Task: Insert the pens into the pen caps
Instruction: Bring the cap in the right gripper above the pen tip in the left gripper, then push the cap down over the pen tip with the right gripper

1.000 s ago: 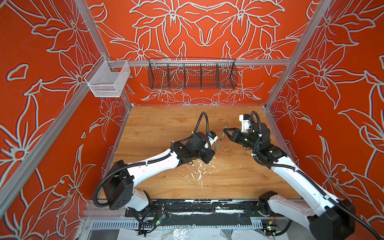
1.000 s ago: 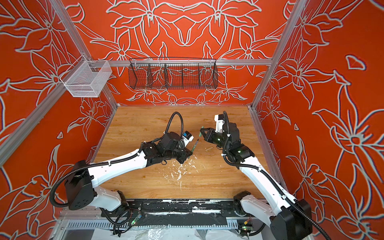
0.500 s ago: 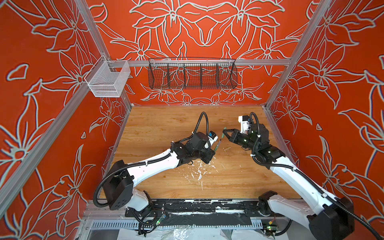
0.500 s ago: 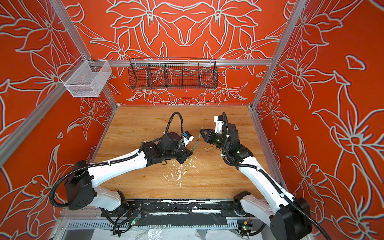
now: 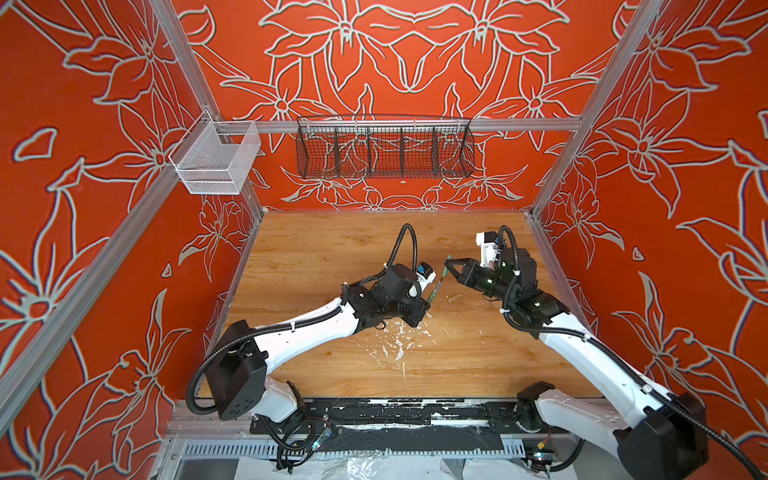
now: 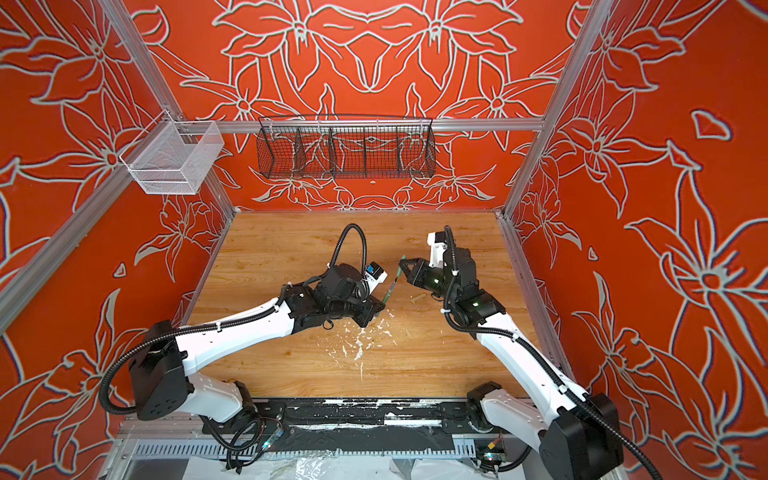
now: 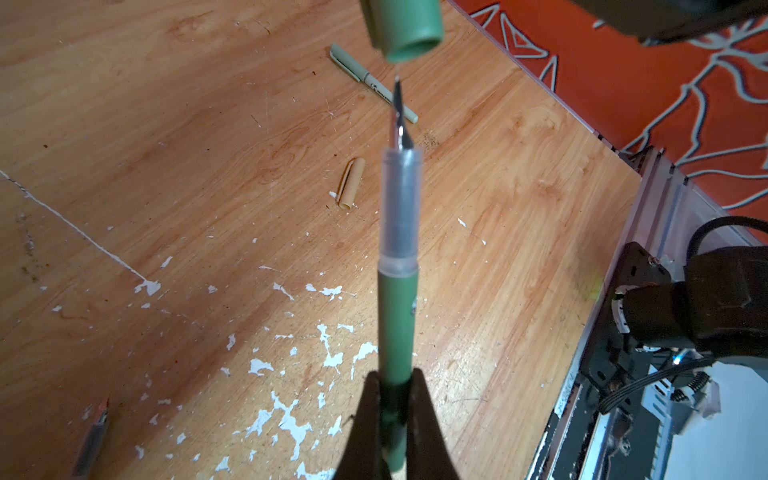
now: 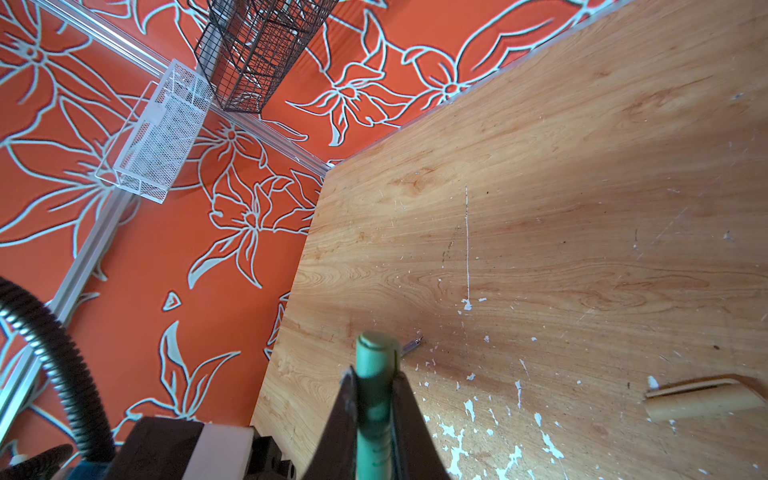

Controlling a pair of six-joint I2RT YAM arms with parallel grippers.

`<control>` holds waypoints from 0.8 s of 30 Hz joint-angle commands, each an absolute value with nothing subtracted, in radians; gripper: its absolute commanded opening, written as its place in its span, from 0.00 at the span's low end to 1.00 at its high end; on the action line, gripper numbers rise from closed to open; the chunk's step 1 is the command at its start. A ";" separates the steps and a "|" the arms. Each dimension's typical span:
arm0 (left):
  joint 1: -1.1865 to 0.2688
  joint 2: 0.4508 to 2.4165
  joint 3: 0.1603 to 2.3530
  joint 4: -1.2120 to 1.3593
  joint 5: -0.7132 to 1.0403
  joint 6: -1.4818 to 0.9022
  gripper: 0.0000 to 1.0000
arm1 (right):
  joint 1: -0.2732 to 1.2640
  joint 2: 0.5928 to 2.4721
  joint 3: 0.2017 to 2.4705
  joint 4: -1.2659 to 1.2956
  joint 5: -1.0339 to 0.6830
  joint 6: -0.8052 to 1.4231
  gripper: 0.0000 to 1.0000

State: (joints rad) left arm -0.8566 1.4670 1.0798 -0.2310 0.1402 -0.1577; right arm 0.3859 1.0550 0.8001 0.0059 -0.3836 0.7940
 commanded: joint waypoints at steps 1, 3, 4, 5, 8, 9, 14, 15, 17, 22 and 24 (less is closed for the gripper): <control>-0.861 1.448 1.101 -0.239 0.124 -0.138 0.00 | 0.385 1.060 0.779 0.035 -0.400 0.819 0.14; -0.861 1.448 1.104 -0.239 0.128 -0.138 0.00 | 0.388 1.061 0.776 0.038 -0.401 0.822 0.14; -0.861 1.447 1.106 -0.239 0.127 -0.138 0.00 | 0.389 1.062 0.776 0.038 -0.402 0.821 0.14; -0.861 1.447 1.105 -0.238 0.125 -0.138 0.00 | 0.390 1.061 0.775 0.037 -0.403 0.822 0.14; -0.861 1.446 1.103 -0.235 0.121 -0.137 0.00 | 0.391 1.054 0.775 0.027 -0.399 0.817 0.14; -0.860 1.447 1.104 -0.235 0.121 -0.138 0.00 | 0.391 1.050 0.775 0.022 -0.396 0.816 0.14; -0.860 1.451 1.110 -0.235 0.121 -0.138 0.00 | 0.393 1.048 0.761 0.043 -0.399 0.830 0.14; -0.861 1.451 1.110 -0.234 0.121 -0.139 0.00 | 0.393 1.049 0.756 0.051 -0.401 0.836 0.14; -0.861 1.452 1.112 -0.233 0.118 -0.140 0.00 | 0.398 1.053 0.751 0.066 -0.401 0.843 0.14; -0.859 1.454 1.117 -0.238 0.115 -0.135 0.00 | 0.408 1.050 0.737 0.076 -0.398 0.848 0.14; -0.859 1.457 1.121 -0.242 0.117 -0.135 0.00 | 0.411 1.047 0.726 0.092 -0.395 0.856 0.14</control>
